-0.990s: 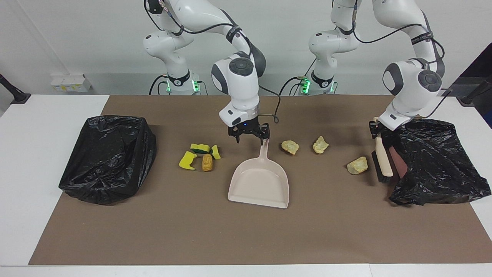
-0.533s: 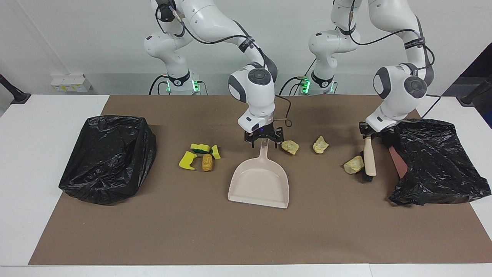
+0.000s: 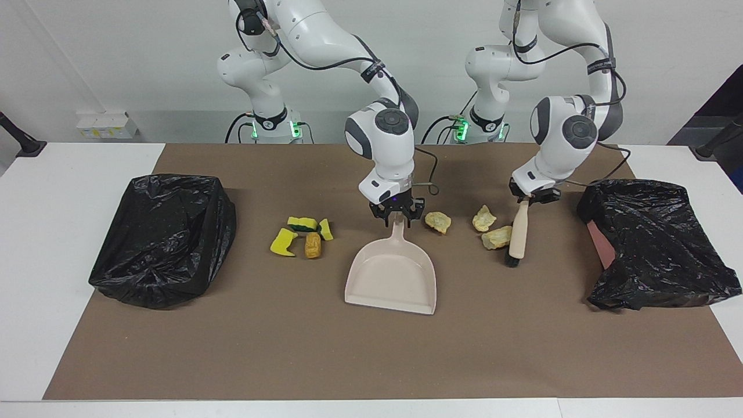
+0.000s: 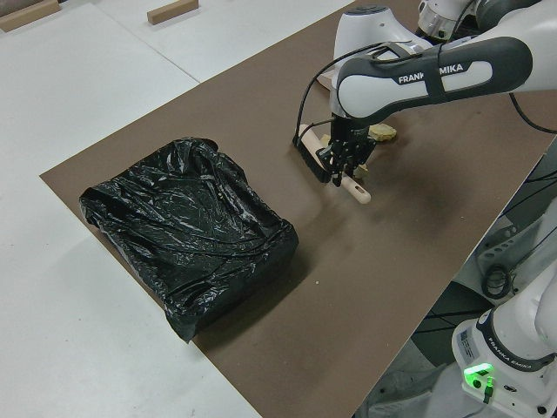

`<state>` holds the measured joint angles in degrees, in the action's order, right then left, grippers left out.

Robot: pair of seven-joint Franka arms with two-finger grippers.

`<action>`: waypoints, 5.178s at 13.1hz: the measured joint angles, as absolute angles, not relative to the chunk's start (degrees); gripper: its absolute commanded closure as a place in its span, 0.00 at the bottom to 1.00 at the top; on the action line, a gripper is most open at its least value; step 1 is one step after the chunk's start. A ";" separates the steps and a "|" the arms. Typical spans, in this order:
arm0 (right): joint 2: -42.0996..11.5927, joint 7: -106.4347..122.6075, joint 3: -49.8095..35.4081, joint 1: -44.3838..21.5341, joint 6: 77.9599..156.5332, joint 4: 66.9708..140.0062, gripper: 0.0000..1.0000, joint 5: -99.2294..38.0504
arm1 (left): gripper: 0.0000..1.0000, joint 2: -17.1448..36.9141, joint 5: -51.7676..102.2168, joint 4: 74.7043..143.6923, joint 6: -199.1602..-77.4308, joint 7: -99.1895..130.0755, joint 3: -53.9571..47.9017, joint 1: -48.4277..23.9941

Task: Sweep and dump trash in bin
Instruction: 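Grasp the dustpan handle with the right gripper and lower it near bread, then sweep the bread with the left gripper while the right gripper holds the dustpan, then carry the loaded dustpan to the nearby black bag with the right gripper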

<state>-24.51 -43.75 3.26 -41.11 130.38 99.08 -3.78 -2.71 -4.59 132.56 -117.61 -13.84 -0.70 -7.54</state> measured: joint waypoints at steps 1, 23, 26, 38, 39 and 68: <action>-24.50 -43.74 3.26 -41.11 130.03 99.01 1.00 -3.79 | 1.00 -3.13 -4.56 133.19 -117.53 -11.96 -0.74 -8.81; -4.60 42.16 3.32 -28.99 109.61 111.88 1.00 -3.67 | 1.00 -9.64 2.99 140.82 -118.85 8.45 -0.37 -16.65; -6.61 42.16 3.16 -32.65 114.07 114.02 1.00 -3.40 | 1.00 -9.63 6.57 141.28 -120.94 8.97 -0.44 -18.82; -9.44 42.14 3.15 -35.00 118.30 115.68 1.00 -2.79 | 1.00 -6.40 14.70 139.30 -126.98 18.43 -0.71 -34.29; -9.44 42.13 3.15 -35.00 118.30 115.68 1.00 -2.79 | 1.00 -6.18 15.20 138.75 -127.56 18.80 -0.82 -36.40; 3.75 53.42 3.95 -9.35 105.40 109.84 1.00 -2.29 | 0.58 -6.83 10.63 139.29 -122.69 41.01 -1.09 -45.96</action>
